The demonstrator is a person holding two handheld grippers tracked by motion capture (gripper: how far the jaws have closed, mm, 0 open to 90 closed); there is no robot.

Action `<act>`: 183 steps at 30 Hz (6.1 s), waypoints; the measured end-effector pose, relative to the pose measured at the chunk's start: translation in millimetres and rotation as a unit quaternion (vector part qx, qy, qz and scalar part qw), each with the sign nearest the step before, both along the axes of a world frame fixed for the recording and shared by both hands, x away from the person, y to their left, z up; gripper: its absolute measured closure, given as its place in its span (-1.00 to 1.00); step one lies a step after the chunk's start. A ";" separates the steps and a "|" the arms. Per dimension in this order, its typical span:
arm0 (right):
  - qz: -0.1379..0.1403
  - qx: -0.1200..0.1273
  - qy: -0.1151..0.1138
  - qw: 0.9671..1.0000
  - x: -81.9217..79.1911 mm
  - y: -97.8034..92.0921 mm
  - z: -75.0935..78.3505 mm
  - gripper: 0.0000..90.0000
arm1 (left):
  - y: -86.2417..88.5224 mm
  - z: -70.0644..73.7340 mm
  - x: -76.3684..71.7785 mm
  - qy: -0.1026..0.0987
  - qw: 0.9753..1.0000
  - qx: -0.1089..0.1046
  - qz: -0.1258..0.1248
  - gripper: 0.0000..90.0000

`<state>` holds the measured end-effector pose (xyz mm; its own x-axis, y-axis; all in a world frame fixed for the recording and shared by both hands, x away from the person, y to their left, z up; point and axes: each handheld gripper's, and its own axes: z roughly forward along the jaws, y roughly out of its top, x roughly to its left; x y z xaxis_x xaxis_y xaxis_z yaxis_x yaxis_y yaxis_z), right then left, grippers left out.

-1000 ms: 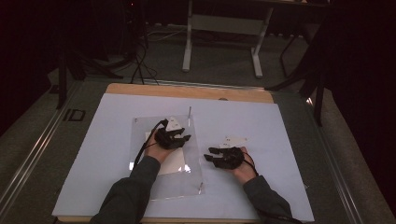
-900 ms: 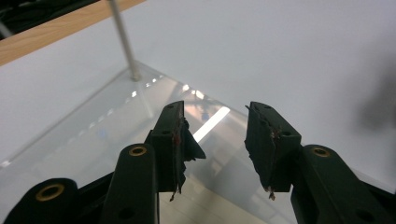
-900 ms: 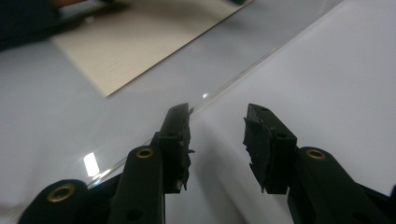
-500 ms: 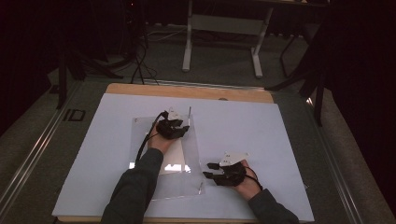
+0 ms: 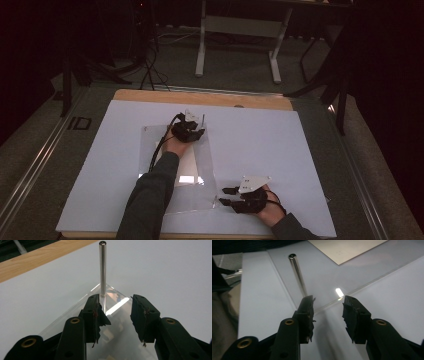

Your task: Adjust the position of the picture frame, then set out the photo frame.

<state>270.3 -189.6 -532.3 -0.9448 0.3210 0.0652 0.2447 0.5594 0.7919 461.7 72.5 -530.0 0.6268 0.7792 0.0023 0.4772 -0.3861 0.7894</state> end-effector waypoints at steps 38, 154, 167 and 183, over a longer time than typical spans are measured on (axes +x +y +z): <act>0.033 0.023 -0.021 0.999 -11.7 22.6 -4.6 0.82 | -17.9 -1.9 33.9 0.014 0.999 -0.008 0.029 0.75; -0.319 0.040 0.065 0.945 191.6 -43.5 8.2 0.81 | 113.3 3.5 -21.6 0.067 0.995 -0.007 0.070 0.88; -0.316 0.050 0.066 0.945 191.8 -45.2 5.5 0.79 | 113.1 1.1 -24.4 0.059 0.995 -0.021 0.081 0.86; -0.312 0.056 0.060 0.947 191.0 -46.3 2.7 0.79 | 127.5 11.3 -40.0 0.015 0.994 -0.079 0.071 0.50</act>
<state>461.3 -235.9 -529.6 -0.5574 0.7986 0.2270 0.5921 0.1907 0.7830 421.6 200.0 -518.7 0.5086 0.8488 -0.1441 0.5419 -0.1855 0.8197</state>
